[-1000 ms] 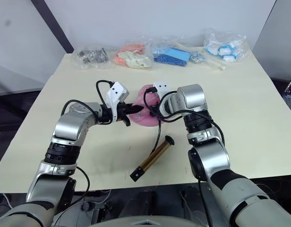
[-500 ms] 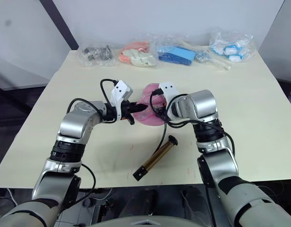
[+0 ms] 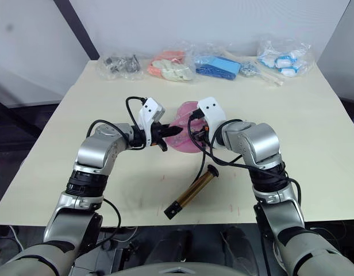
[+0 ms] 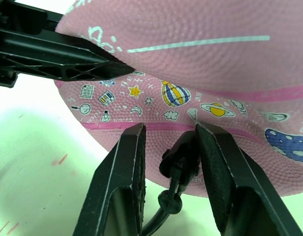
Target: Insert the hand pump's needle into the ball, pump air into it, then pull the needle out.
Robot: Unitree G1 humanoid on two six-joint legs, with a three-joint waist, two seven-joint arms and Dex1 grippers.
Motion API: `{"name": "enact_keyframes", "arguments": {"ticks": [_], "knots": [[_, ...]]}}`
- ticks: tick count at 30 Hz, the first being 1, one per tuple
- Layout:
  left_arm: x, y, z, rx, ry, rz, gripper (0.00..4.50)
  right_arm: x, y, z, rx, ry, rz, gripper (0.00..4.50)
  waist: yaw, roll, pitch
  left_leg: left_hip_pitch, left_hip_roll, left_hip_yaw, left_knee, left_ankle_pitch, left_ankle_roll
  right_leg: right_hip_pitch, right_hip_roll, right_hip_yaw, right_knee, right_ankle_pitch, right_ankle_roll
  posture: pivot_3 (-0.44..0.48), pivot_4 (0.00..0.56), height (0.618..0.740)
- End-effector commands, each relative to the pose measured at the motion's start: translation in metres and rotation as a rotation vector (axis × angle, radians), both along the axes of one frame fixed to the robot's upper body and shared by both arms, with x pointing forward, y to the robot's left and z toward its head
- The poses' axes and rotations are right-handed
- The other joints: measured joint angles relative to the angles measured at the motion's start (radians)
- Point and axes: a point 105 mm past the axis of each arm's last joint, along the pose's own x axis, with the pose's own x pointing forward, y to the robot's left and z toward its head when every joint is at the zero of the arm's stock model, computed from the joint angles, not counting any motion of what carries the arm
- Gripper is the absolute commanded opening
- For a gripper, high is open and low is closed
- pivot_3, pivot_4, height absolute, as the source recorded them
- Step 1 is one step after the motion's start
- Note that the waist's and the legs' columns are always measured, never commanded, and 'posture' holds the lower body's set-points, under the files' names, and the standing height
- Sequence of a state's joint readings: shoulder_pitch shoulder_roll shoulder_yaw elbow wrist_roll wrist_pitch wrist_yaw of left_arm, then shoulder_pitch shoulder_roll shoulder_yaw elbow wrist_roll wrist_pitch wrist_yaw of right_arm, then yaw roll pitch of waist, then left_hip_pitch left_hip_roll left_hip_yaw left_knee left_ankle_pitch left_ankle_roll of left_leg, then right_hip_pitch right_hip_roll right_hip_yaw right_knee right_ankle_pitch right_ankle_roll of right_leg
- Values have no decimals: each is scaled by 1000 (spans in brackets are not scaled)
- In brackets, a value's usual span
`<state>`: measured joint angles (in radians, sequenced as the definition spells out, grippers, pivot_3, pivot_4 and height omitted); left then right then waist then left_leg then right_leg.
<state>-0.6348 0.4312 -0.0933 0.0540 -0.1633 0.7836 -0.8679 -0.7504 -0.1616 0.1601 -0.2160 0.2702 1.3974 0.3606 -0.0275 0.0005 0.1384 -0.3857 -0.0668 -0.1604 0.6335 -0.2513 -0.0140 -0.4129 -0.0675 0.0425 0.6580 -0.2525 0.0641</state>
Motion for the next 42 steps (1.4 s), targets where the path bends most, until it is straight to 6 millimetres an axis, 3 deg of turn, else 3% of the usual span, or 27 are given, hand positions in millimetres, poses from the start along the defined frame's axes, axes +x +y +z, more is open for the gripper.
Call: {"name": "enact_keyframes", "arguments": {"ticks": [1,11,15,18,19,20,28,42], "knots": [[-12,-13,-28,17,118,-43,0,-3,3,12,25,-79,17,1614,0,0,0,0,0,0,0,0,0,0,0,0,0,0,0,0,150,736],[-15,-12,-29,3,122,-13,0,-8,-15,16,47,-259,-22,1614,7,0,0,0,0,0,0,0,0,1,0,0,0,0,0,0,150,736],[-16,-13,-29,-10,129,0,0,-14,-24,11,79,-257,-64,1614,11,0,0,1,0,0,0,0,0,1,0,0,0,0,0,0,150,736],[-16,-13,-29,-14,132,10,0,-17,-24,11,101,-265,-91,2471,12,-1,0,1,0,0,0,0,0,1,0,0,0,0,0,0,150,736],[-16,-13,-29,-15,133,13,0,-18,-24,11,109,-264,-101,3186,12,-1,0,1,0,1,1,0,0,1,0,0,0,0,0,0,150,736],[-16,-13,-29,-15,134,15,0,-19,-23,11,112,-262,-107,3408,12,-1,0,1,0,0,1,0,0,2,1,0,0,0,0,0,150,736],[-16,-12,-30,-15,133,22,0,-26,-11,7,181,-197,-118,3408,12,-1,0,1,1,1,1,0,0,2,1,0,1,0,0,0,150,736],[-17,-14,-31,-21,135,25,0,-22,-10,-6,211,-121,-212,3408,12,-1,0,2,1,1,1,0,0,2,1,1,2,0,0,0,150,736]]}}
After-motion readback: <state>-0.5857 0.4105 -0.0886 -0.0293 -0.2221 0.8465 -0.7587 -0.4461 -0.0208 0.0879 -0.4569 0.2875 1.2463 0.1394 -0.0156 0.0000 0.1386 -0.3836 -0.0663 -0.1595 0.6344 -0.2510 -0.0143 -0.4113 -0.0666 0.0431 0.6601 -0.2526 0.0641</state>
